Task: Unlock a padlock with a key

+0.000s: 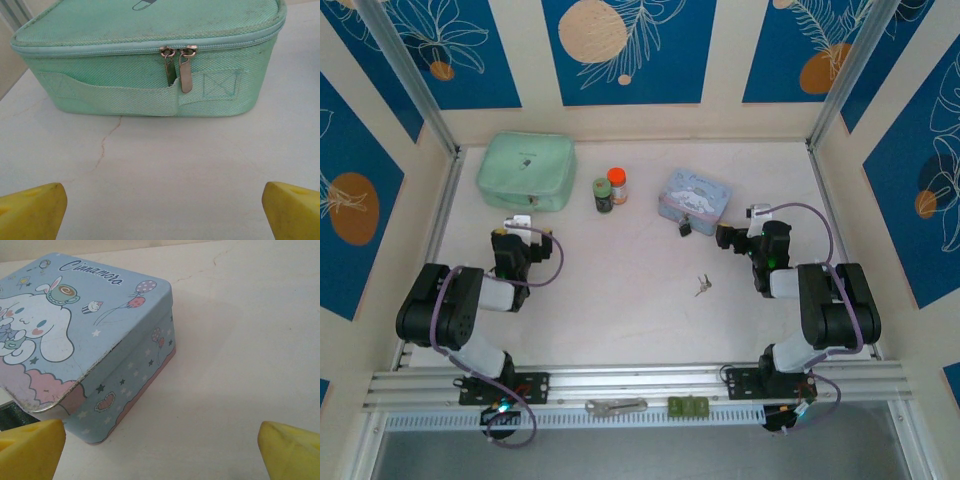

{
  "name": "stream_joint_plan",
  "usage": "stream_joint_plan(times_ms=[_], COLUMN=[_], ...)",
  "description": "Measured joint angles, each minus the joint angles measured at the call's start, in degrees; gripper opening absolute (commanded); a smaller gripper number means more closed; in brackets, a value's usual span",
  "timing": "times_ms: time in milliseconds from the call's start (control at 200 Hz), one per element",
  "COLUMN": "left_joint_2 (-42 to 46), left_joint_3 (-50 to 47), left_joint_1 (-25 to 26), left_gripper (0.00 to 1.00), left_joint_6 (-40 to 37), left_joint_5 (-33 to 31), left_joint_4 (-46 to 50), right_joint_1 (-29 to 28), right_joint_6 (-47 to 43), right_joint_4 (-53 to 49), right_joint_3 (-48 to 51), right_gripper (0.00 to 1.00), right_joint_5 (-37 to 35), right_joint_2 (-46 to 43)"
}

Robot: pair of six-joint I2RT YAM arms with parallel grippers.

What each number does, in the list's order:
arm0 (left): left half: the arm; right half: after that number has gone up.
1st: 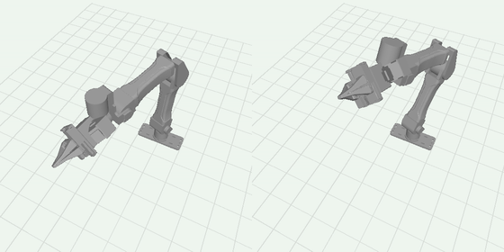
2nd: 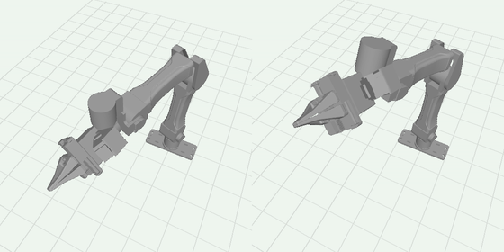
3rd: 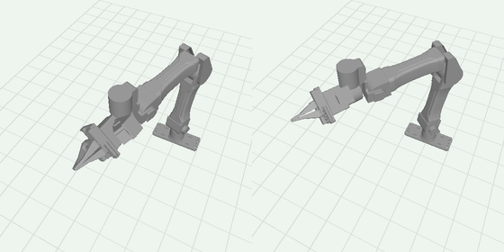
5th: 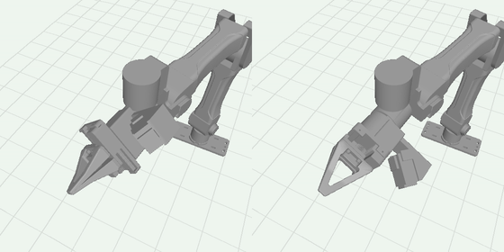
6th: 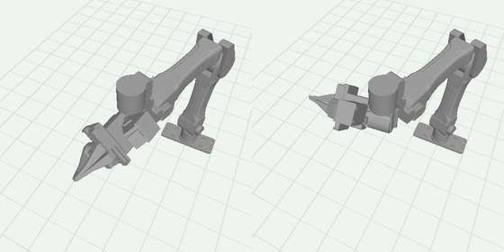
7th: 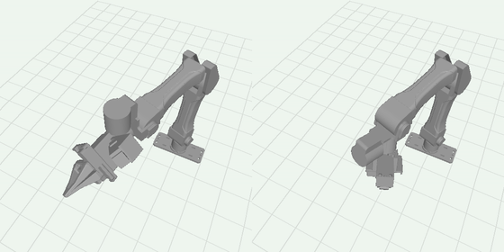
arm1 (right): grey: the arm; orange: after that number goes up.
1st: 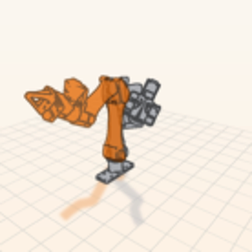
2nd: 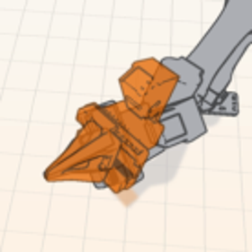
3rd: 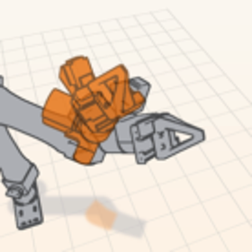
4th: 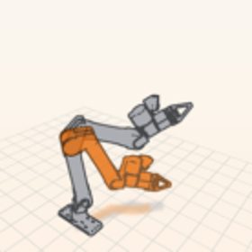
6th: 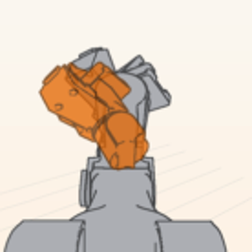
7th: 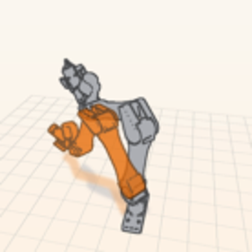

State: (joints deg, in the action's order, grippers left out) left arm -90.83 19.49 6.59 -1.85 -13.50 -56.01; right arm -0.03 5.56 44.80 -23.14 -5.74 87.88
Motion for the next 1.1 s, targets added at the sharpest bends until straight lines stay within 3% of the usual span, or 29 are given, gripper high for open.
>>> stream_joint_plan(times_ms=[505,765,860,955,1100], left_joint_2=[0.00,4.00,8.59,14.62,19.98], left_joint_3=[0.09,-2.45,-1.99,1.92,11.78], left_joint_1=[0.00,2.14,4.68,6.51,7.85], left_gripper=[1.00,1.00,1.00,0.99,1.00], left_joint_6=[0.00,-1.36,-2.89,-2.54,2.54], left_joint_5=[-0.07,-3.76,-5.42,-6.25,-3.08], left_joint_4=[-0.09,-2.25,1.97,11.93,27.15], right_joint_1=[-0.15,-2.58,-1.92,-1.44,-1.36], right_joint_6=[-0.02,2.12,5.77,10.19,16.65], right_joint_4=[-0.37,-15.32,-21.51,-28.24,-40.83], right_joint_3=[-0.02,-6.32,-11.06,-16.20,-28.72], right_gripper=[0.99,0.99,0.99,0.99,0.99], right_joint_5=[-0.20,-5.88,-6.25,-5.16,-2.16], right_joint_2=[-0.22,-10.86,-13.44,-13.38,-6.69])
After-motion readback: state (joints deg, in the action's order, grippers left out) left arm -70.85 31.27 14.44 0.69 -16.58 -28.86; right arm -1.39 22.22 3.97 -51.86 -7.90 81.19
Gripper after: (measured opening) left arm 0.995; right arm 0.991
